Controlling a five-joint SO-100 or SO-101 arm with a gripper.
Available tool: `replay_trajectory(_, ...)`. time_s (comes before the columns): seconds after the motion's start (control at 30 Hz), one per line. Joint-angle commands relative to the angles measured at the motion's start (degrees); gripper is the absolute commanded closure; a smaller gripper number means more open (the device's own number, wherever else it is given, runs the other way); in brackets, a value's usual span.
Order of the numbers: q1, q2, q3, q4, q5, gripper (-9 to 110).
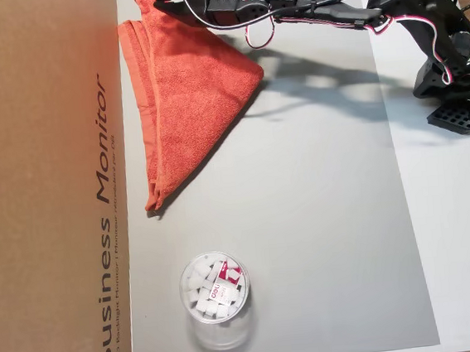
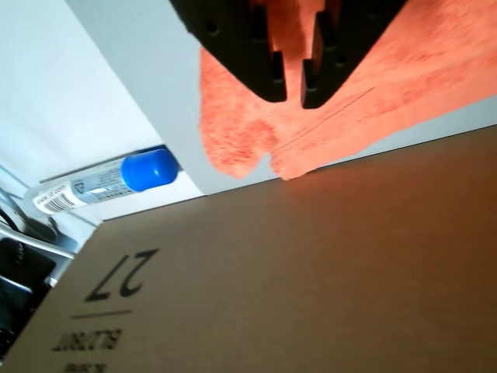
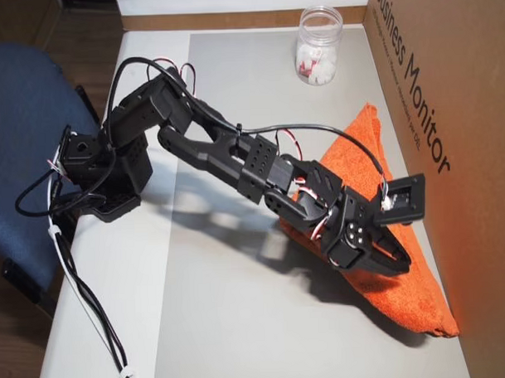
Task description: Fold the blanket.
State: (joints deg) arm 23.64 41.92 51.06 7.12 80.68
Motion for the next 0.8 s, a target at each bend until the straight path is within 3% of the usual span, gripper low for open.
replay_trajectory(0.0,-1.32,6.86,1.58,-0.18,-0.35,101)
replay_trajectory(0.47,-13.45,8.53,13.27,0.0,-0.35,101)
replay_trajectory(0.77,-13.8,8.53,19.69,0.0,-0.35,101)
